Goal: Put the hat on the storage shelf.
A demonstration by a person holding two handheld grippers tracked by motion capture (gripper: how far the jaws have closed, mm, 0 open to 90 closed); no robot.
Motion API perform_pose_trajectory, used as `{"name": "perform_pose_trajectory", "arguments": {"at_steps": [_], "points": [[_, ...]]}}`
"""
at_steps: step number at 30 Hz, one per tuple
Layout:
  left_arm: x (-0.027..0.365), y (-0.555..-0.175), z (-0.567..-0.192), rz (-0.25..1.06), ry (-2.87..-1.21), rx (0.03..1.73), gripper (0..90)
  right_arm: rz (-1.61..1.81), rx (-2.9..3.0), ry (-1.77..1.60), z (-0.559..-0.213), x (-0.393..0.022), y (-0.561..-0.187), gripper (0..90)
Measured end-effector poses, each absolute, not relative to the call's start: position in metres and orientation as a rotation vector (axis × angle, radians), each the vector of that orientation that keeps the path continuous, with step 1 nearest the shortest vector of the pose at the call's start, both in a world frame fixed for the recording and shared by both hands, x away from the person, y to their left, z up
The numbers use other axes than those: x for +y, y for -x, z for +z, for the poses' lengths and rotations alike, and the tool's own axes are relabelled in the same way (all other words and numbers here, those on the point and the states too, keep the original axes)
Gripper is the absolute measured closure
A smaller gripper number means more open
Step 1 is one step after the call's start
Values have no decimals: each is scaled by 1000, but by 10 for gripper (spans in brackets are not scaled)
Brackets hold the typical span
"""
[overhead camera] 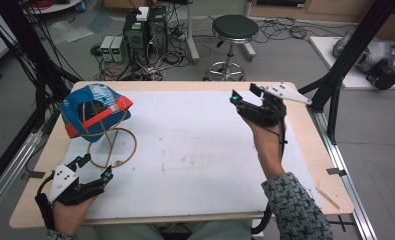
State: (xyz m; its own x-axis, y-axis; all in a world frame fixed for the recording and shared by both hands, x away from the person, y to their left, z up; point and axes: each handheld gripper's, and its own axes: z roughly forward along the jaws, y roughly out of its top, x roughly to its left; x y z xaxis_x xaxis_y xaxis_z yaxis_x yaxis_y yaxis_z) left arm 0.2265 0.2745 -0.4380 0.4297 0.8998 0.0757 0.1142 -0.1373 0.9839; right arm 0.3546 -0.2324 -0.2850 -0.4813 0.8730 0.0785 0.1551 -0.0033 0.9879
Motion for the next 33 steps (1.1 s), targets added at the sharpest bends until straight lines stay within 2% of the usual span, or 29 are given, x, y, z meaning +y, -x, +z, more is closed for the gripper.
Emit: {"name": "perform_pose_trajectory", "arguments": {"at_steps": [11, 22, 33], "points": [[274, -226, -438, 895, -1569, 927, 204, 1526, 1571, -1209, -330, -297, -320, 300], [274, -225, -438, 913, -1563, 921, 204, 1499, 1561, -1212, -346, -305, -309, 300], [275, -225, -438, 916, -1562, 925, 204, 1451, 1577, -1241, -379, -314, -293, 298]]}}
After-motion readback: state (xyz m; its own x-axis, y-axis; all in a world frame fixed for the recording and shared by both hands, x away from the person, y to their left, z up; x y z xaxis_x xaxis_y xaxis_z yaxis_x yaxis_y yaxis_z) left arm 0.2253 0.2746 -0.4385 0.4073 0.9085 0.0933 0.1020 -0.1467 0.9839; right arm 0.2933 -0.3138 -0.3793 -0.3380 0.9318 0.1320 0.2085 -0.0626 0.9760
